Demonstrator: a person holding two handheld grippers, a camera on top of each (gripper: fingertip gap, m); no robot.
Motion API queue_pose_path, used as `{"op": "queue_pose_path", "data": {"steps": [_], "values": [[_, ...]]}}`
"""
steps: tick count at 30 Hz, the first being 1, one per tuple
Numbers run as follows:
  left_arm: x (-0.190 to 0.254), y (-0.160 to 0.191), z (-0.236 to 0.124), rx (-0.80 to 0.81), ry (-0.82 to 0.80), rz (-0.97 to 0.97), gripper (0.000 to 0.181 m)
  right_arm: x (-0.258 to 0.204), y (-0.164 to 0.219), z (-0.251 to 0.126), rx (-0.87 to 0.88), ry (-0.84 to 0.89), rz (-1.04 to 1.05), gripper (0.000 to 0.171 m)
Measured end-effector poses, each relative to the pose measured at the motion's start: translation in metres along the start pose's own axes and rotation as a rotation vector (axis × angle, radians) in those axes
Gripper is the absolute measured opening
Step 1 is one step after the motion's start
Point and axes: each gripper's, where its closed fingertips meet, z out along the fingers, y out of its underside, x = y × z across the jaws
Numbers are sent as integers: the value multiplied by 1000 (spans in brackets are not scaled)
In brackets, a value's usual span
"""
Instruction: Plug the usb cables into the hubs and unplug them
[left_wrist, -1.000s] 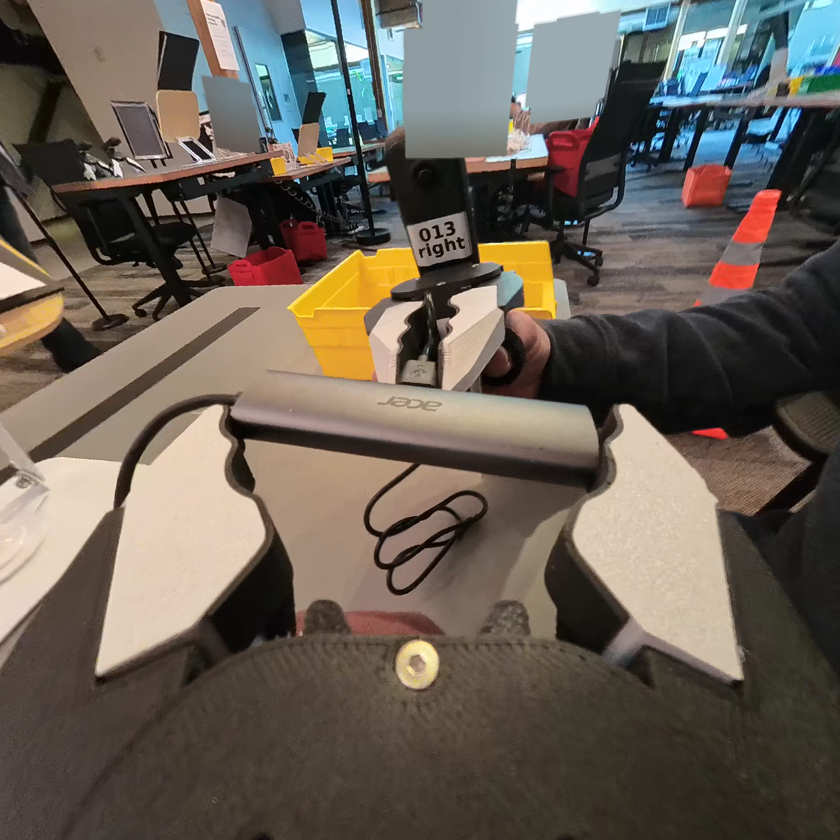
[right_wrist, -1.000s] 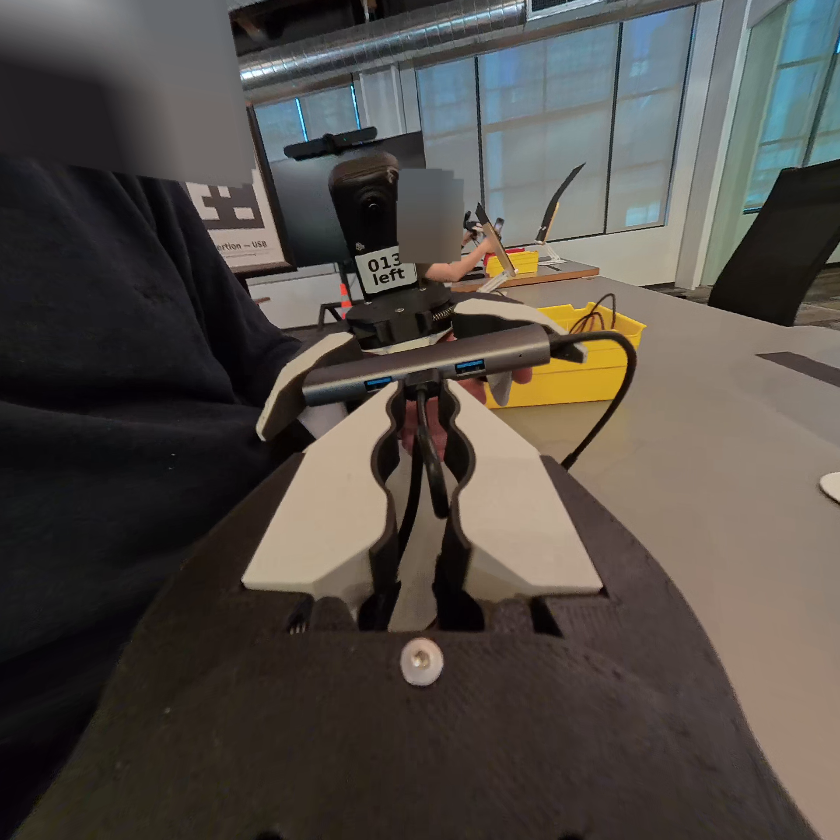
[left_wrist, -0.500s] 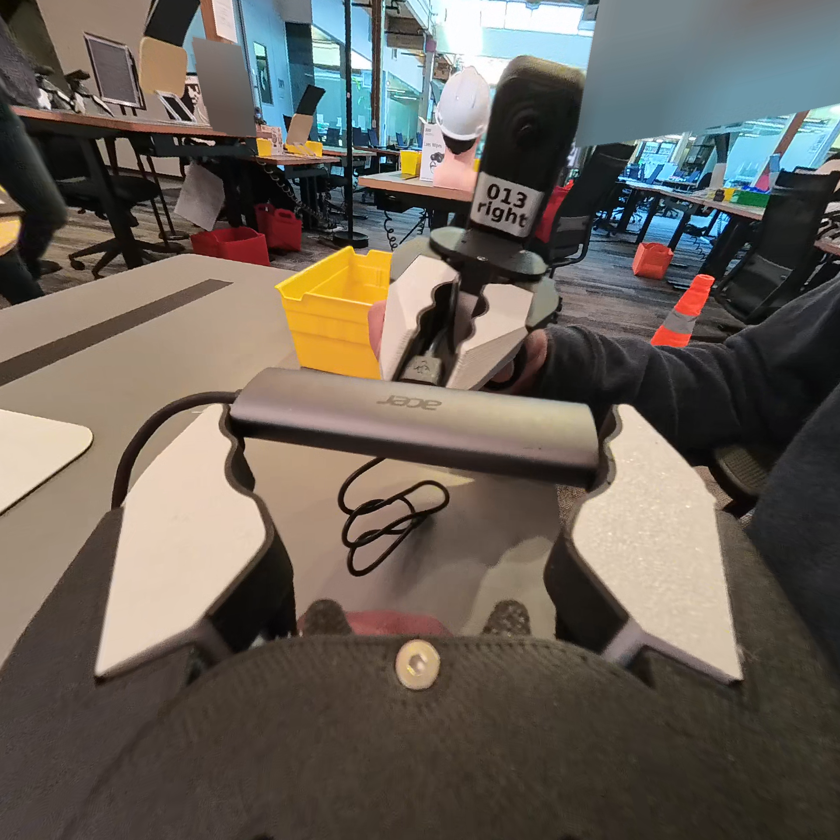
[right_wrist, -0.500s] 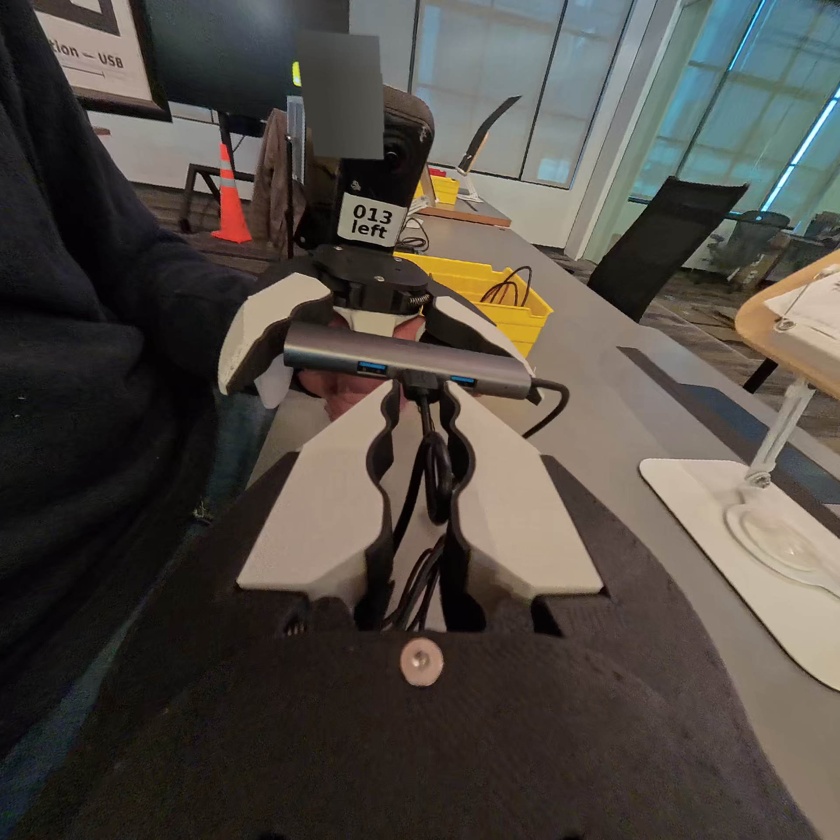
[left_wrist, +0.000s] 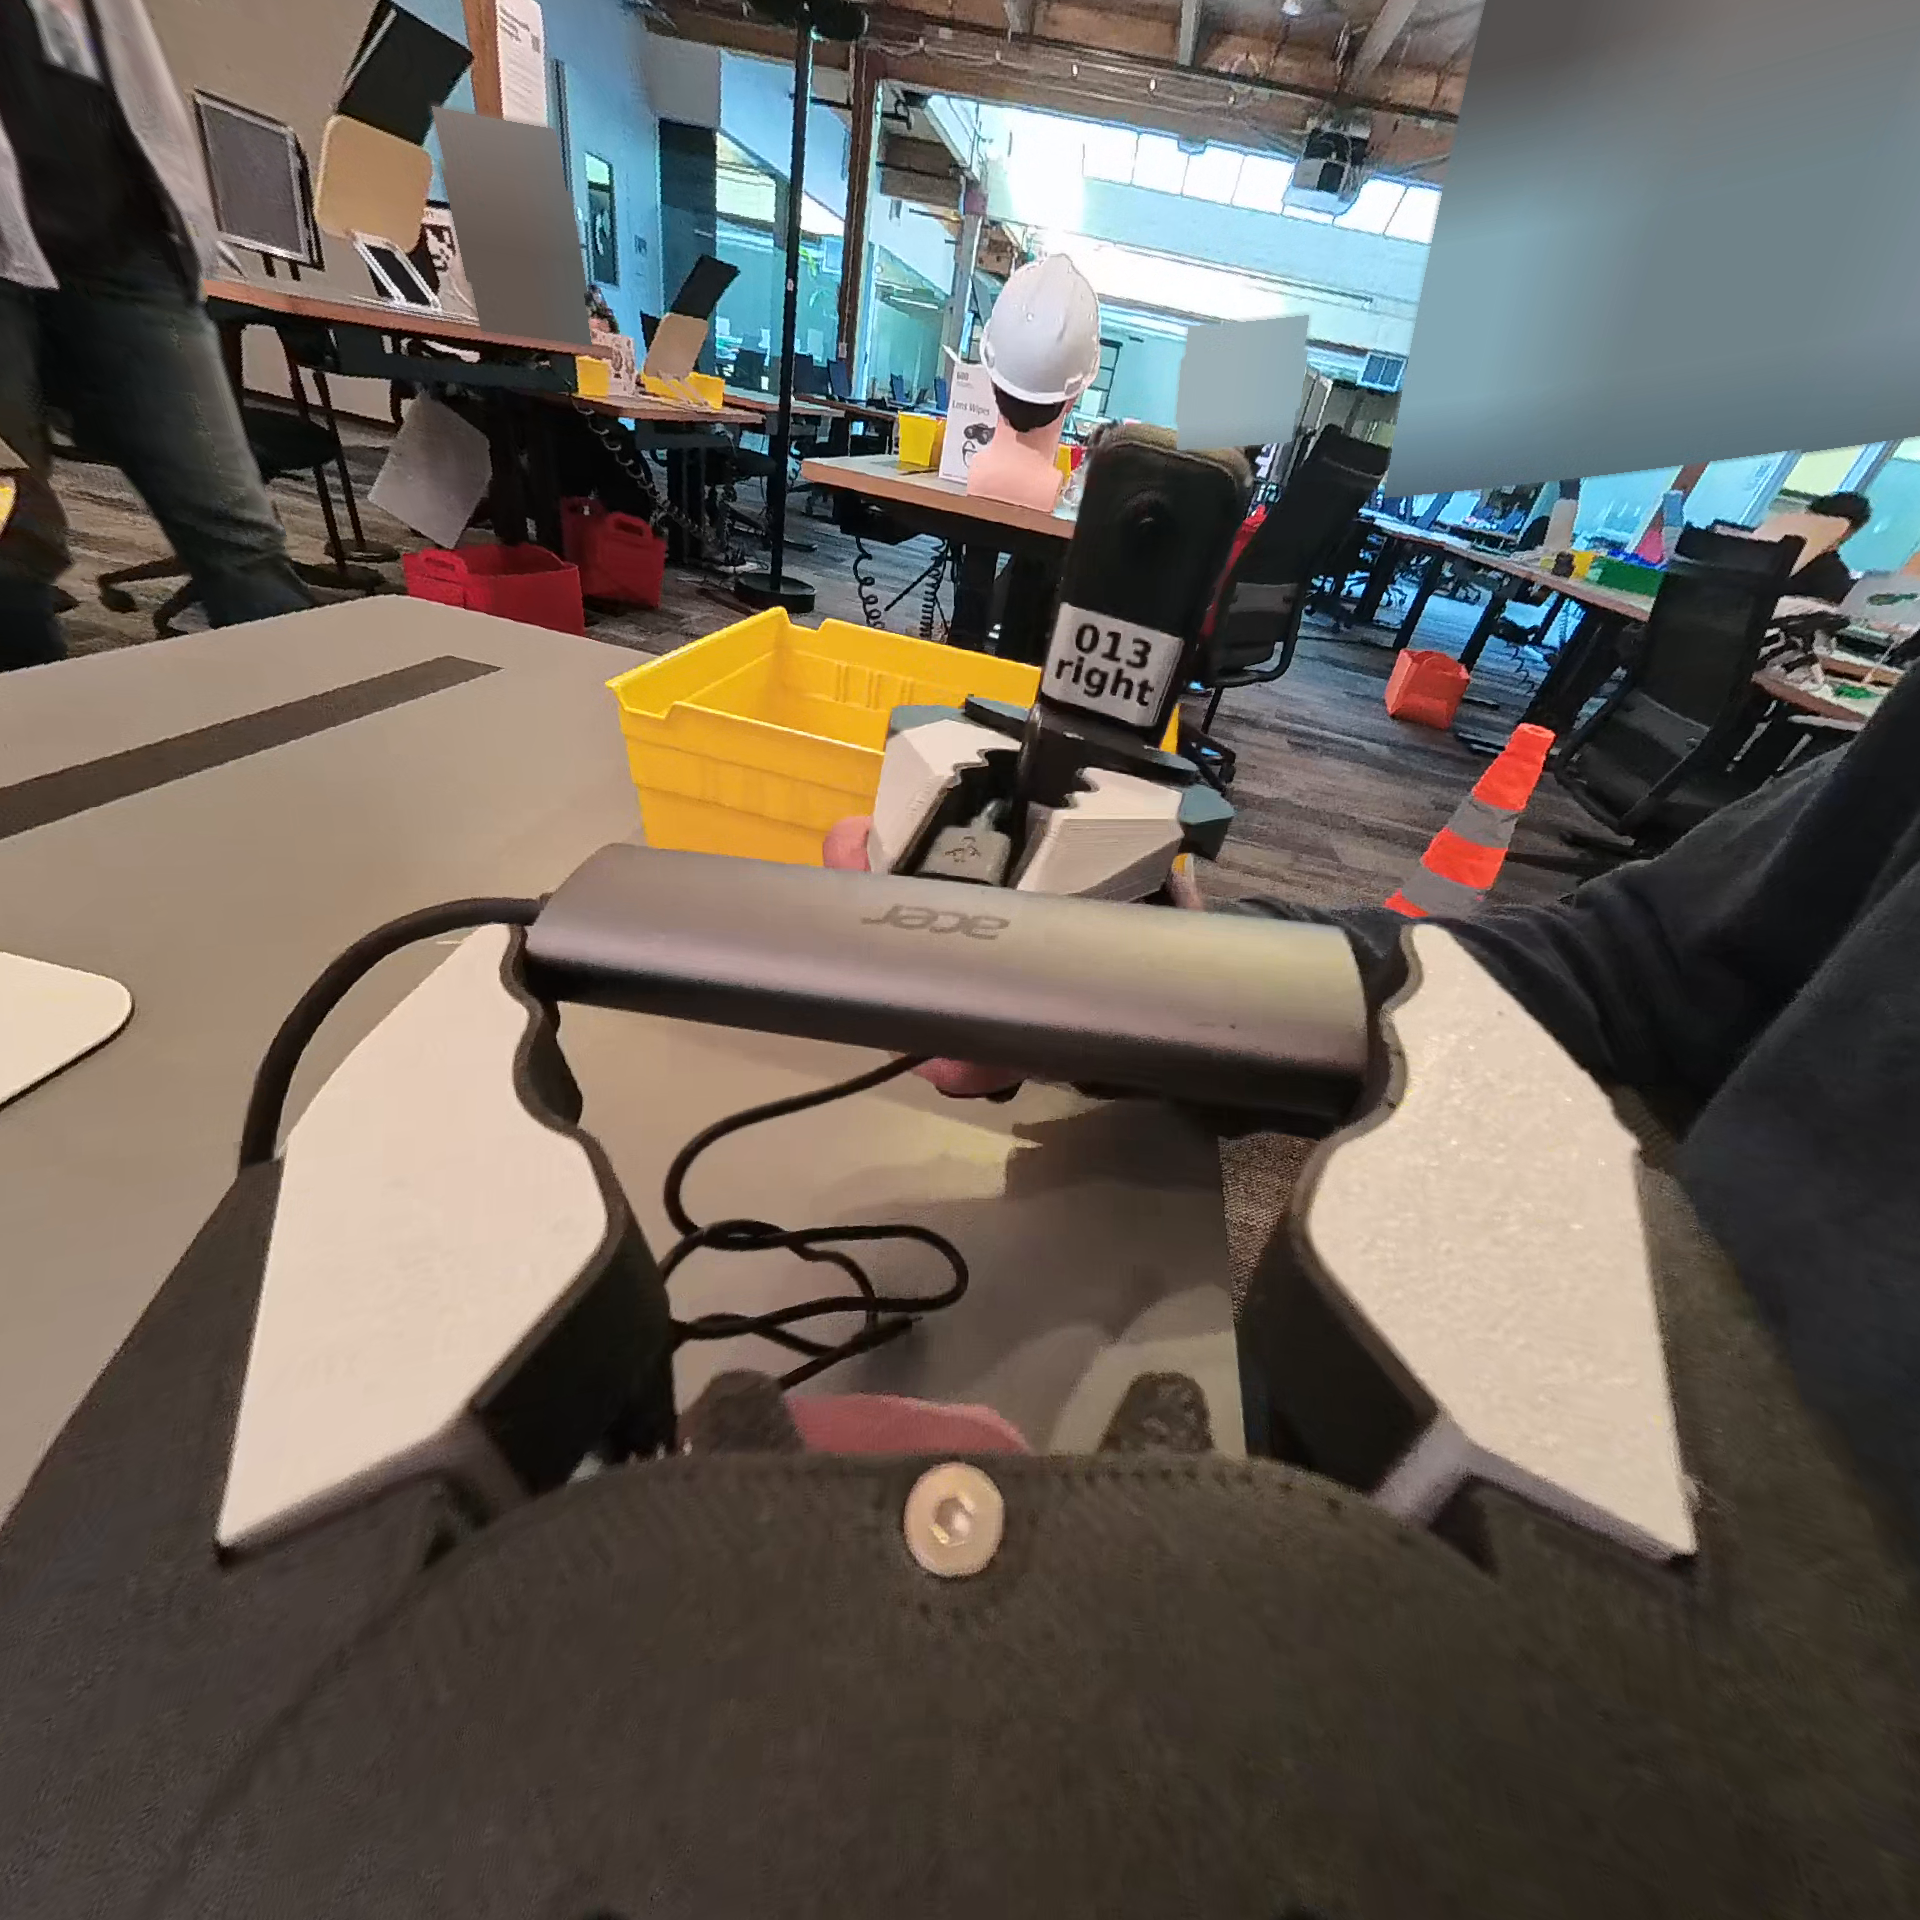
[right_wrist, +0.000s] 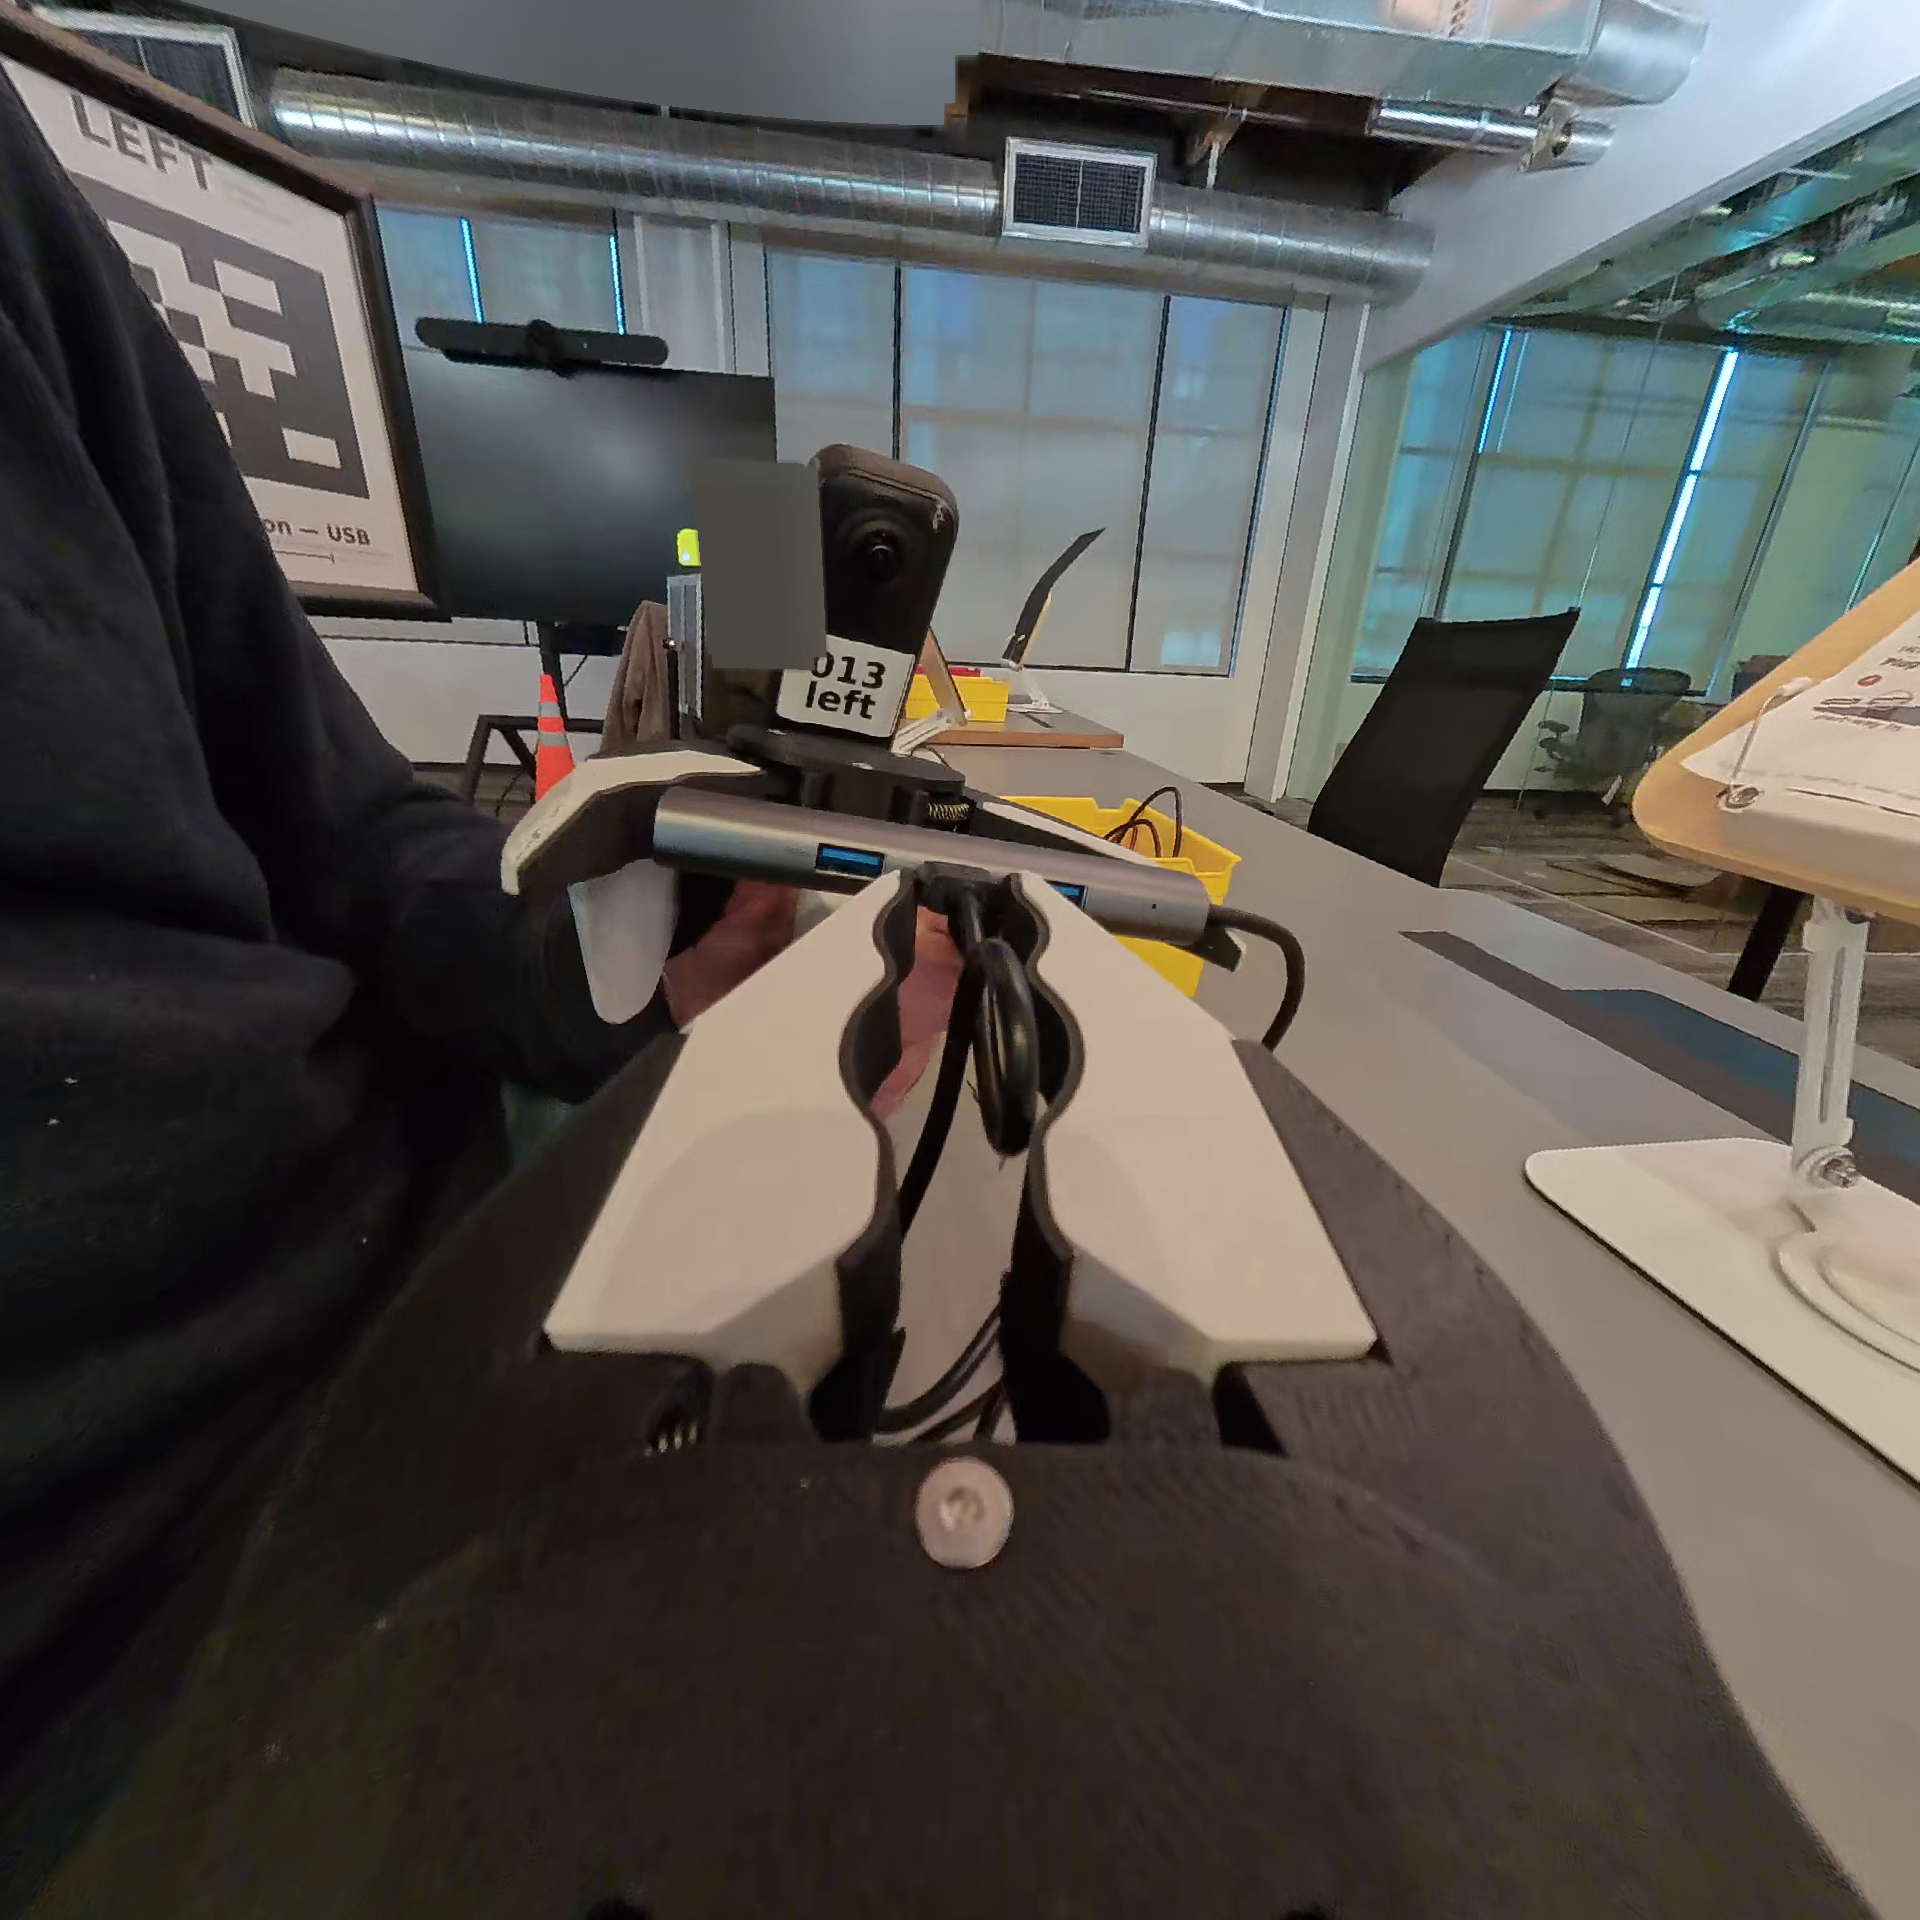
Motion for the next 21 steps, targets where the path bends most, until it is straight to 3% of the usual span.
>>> {"op": "queue_pose_path", "data": {"steps": [8,18,21], "values": [[4,-2,2,2,26,-5,142,-4,-3,-2,-68,-27,-85,12],[4,-4,0,18,44,-41,141,-5,-3,-1,-38,-45,-1,11],[-7,-15,-14,79,23,-86,141,9,-24,-20,106,-40,95,12]]}}
